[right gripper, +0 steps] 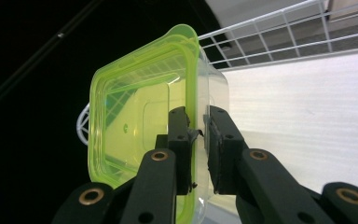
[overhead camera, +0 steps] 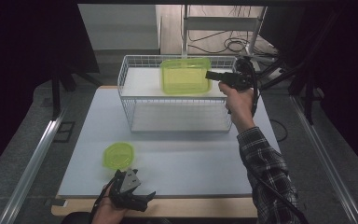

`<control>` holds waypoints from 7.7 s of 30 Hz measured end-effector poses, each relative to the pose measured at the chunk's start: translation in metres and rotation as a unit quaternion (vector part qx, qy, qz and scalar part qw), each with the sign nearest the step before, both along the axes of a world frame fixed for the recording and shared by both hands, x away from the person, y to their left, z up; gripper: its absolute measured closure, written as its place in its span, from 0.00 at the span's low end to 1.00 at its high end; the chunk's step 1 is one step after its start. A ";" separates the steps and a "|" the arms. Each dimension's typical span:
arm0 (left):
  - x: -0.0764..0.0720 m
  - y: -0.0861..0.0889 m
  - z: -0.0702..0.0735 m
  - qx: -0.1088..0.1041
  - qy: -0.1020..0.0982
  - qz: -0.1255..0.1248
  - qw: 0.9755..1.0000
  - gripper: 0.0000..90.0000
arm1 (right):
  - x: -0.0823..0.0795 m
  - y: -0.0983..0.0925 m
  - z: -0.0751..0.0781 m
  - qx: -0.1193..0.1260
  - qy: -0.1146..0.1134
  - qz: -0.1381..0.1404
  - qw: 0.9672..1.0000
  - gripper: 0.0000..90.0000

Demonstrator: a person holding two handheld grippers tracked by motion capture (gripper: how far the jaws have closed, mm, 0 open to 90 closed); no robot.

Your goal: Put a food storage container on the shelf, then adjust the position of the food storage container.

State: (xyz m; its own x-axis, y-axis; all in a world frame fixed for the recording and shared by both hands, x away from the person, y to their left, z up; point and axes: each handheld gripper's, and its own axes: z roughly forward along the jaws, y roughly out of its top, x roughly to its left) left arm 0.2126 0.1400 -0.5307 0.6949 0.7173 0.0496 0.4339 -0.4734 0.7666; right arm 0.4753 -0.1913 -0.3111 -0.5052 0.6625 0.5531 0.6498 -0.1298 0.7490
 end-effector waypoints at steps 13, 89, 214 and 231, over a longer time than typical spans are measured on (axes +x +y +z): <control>0.001 -0.001 -0.001 0.009 0.004 -0.005 1.000 0.03 | 0.014 0.004 -0.005 -0.036 0.014 -0.014 0.999 0.85; 0.002 0.000 -0.001 -0.013 0.017 0.000 1.000 0.03 | -0.079 -0.008 -0.050 -0.159 -0.116 0.120 0.973 0.05; 0.074 0.071 0.025 -0.018 0.046 0.158 0.986 1.00 | -0.171 -0.064 -0.198 -0.270 -0.053 0.095 0.957 0.06; 0.061 0.060 0.009 -0.021 0.107 0.075 0.991 1.00 | -0.172 -0.065 -0.197 -0.270 -0.053 0.094 0.957 0.06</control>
